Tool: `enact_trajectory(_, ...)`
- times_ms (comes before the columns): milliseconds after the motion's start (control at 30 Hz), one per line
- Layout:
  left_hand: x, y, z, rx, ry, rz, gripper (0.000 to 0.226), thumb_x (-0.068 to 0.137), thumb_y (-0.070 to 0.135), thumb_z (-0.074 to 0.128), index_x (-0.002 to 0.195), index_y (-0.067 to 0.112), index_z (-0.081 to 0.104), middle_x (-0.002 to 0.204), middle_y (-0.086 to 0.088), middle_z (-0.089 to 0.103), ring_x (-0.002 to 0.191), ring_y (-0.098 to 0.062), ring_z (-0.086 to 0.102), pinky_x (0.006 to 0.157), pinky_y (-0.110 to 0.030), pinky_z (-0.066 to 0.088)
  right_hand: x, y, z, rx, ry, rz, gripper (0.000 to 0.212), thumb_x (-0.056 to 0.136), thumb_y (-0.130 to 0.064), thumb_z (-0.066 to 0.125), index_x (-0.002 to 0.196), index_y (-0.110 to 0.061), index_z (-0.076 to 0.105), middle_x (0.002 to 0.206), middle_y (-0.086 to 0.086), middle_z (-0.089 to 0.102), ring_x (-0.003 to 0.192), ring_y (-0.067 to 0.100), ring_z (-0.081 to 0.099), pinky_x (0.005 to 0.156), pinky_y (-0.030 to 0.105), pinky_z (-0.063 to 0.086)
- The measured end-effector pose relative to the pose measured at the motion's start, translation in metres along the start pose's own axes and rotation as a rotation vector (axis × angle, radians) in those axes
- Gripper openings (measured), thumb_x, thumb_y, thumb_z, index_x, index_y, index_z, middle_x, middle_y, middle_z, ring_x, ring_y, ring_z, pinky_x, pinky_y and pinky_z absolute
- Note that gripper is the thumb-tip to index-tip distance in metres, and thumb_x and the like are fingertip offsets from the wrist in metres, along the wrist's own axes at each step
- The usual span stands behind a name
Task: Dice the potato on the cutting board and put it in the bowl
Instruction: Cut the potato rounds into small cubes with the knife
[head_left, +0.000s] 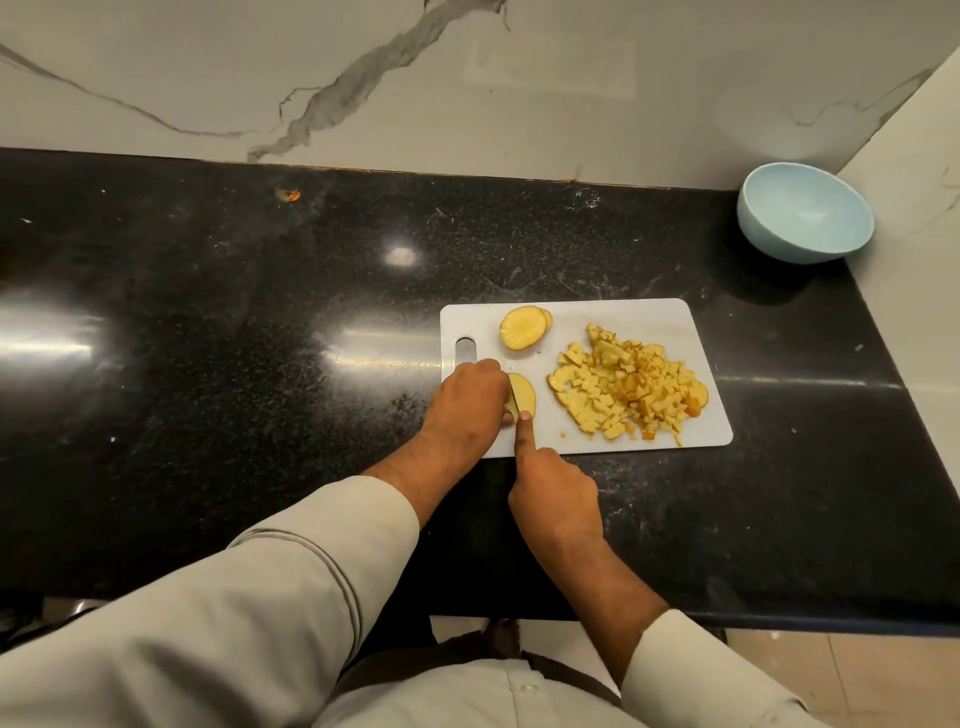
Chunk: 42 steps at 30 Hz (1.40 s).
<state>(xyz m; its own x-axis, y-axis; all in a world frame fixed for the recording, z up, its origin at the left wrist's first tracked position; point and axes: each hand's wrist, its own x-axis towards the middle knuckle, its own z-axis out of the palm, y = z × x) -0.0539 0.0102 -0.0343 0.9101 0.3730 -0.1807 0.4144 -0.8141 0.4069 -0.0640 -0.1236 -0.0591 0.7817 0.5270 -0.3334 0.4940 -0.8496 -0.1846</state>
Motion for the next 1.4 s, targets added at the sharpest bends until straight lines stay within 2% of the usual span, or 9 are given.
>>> enact_trajectory(167, -0.002, -0.001, 0.0, 0.032, 0.021, 0.033, 0.01, 0.083, 0.013, 0.069, 0.086, 0.003, 0.069, 0.086, -0.013, 0.065, 0.085, -0.029, 0.06, 0.068, -0.034, 0.047, -0.033, 0.012, 0.007, 0.003, -0.023, -0.005, 0.076, 0.095, -0.017, 0.039, 0.152, -0.024, -0.01, 0.105, 0.005, 0.056, 0.084, 0.024, 0.061, 0.06, 0.034, 0.037)
enact_trajectory(333, -0.004, -0.004, 0.006, 0.06, -0.019, 0.0, 0.026, 0.086, 0.018, 0.068, 0.064, 0.011, 0.055, 0.06, -0.002, 0.04, 0.077, -0.028, 0.059, 0.061, -0.029, 0.036, -0.063, 0.024, 0.01, 0.009, -0.041, 0.001, 0.072, 0.097, -0.017, 0.036, 0.152, -0.027, -0.01, 0.102, 0.001, 0.056, 0.081, 0.02, 0.059, 0.059, 0.031, 0.038)
enact_trajectory(433, -0.004, -0.007, 0.007, 0.024, -0.047, -0.007, 0.02, 0.088, 0.022, 0.066, 0.078, 0.005, 0.067, 0.075, -0.011, 0.057, 0.082, -0.031, 0.061, 0.064, -0.028, 0.041, -0.066, 0.028, 0.001, 0.033, 0.001, 0.02, 0.07, 0.097, -0.018, 0.035, 0.153, -0.028, -0.006, 0.093, -0.002, 0.052, 0.076, 0.018, 0.057, 0.06, 0.03, 0.039)
enact_trajectory(567, -0.002, -0.016, 0.003, 0.022, -0.067, 0.025, 0.019, 0.087, 0.025, 0.066, 0.1, 0.012, 0.074, 0.093, -0.015, 0.068, 0.09, -0.033, 0.063, 0.074, -0.029, 0.047, -0.038, 0.014, -0.015, 0.069, 0.075, 0.026, 0.071, 0.095, -0.016, 0.038, 0.153, -0.027, -0.002, 0.08, -0.003, 0.041, 0.062, 0.016, 0.043, 0.054, 0.03, 0.034)
enact_trajectory(767, -0.003, -0.016, 0.001, 0.103, -0.058, 0.056, 0.014, 0.086, 0.023, 0.062, 0.088, 0.015, 0.073, 0.077, -0.01, 0.062, 0.079, -0.032, 0.063, 0.063, -0.028, 0.042, 0.006, -0.011, -0.013, 0.092, 0.025, -0.019, 0.071, 0.092, -0.014, 0.037, 0.154, -0.022, 0.004, 0.078, 0.001, 0.035, 0.07, 0.023, 0.049, 0.057, 0.034, 0.035)
enact_trajectory(867, -0.001, -0.016, 0.0, 0.119, -0.068, 0.063, 0.018, 0.087, 0.023, 0.058, 0.092, 0.016, 0.073, 0.082, -0.012, 0.064, 0.078, -0.032, 0.062, 0.062, -0.029, 0.043, 0.014, -0.014, -0.008, 0.109, 0.032, -0.011, 0.071, 0.091, -0.014, 0.038, 0.154, -0.022, 0.006, 0.081, 0.002, 0.04, 0.081, 0.028, 0.059, 0.059, 0.035, 0.037)
enact_trajectory(1133, 0.0, -0.015, 0.001, 0.206, -0.073, 0.081, 0.021, 0.09, 0.022, 0.054, 0.099, 0.017, 0.073, 0.089, -0.012, 0.067, 0.083, -0.032, 0.063, 0.067, -0.032, 0.046, 0.023, -0.014, -0.004, 0.102, -0.01, -0.005, 0.073, 0.092, -0.015, 0.037, 0.154, -0.024, -0.001, 0.1, 0.009, 0.058, 0.088, 0.029, 0.06, 0.063, 0.035, 0.036)
enact_trajectory(1333, 0.001, -0.01, -0.004, 0.206, -0.062, 0.041, 0.012, 0.086, 0.021, 0.062, 0.091, 0.013, 0.07, 0.085, -0.012, 0.064, 0.081, -0.031, 0.063, 0.064, -0.03, 0.04, -0.004, -0.008, -0.003, 0.024, -0.04, 0.0, 0.076, 0.093, -0.015, 0.04, 0.153, -0.022, -0.005, 0.081, 0.002, 0.041, 0.068, 0.02, 0.045, 0.057, 0.034, 0.035)
enact_trajectory(1400, 0.0, -0.01, -0.003, 0.181, -0.07, 0.025, 0.011, 0.086, 0.02, 0.062, 0.09, 0.015, 0.07, 0.083, -0.01, 0.063, 0.08, -0.031, 0.063, 0.063, -0.029, 0.04, -0.017, -0.003, 0.001, 0.006, -0.046, -0.009, 0.076, 0.093, -0.016, 0.041, 0.153, -0.022, -0.006, 0.083, 0.003, 0.043, 0.069, 0.022, 0.049, 0.056, 0.034, 0.034)
